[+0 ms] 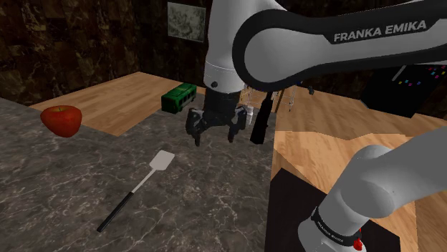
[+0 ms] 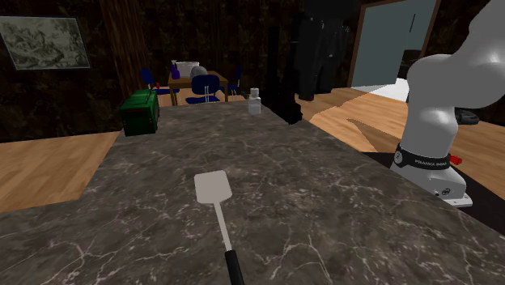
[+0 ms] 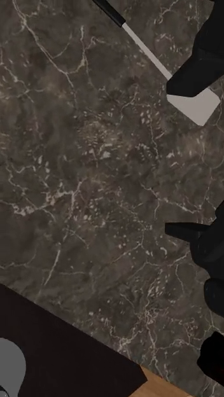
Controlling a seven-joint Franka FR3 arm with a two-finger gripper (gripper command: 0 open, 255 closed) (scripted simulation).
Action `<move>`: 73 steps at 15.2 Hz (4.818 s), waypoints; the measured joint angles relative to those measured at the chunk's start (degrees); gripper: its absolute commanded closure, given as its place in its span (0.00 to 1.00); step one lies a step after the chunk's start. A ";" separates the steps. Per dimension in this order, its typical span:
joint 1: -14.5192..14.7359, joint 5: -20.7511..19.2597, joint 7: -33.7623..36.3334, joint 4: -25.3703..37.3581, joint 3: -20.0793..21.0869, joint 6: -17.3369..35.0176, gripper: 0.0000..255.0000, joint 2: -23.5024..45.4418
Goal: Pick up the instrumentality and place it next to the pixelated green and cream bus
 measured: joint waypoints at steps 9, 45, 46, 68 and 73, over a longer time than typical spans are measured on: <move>-7.99 -7.04 29.86 11.01 14.70 9.11 0.00 22.53; -0.51 -28.30 63.27 25.61 12.44 15.61 1.00 52.09; -0.83 -27.88 62.93 25.67 12.67 15.16 1.00 51.58; -2.89 -21.86 59.73 35.70 15.66 0.44 1.00 44.98; -2.90 -21.23 59.46 38.78 15.96 -3.09 1.00 44.29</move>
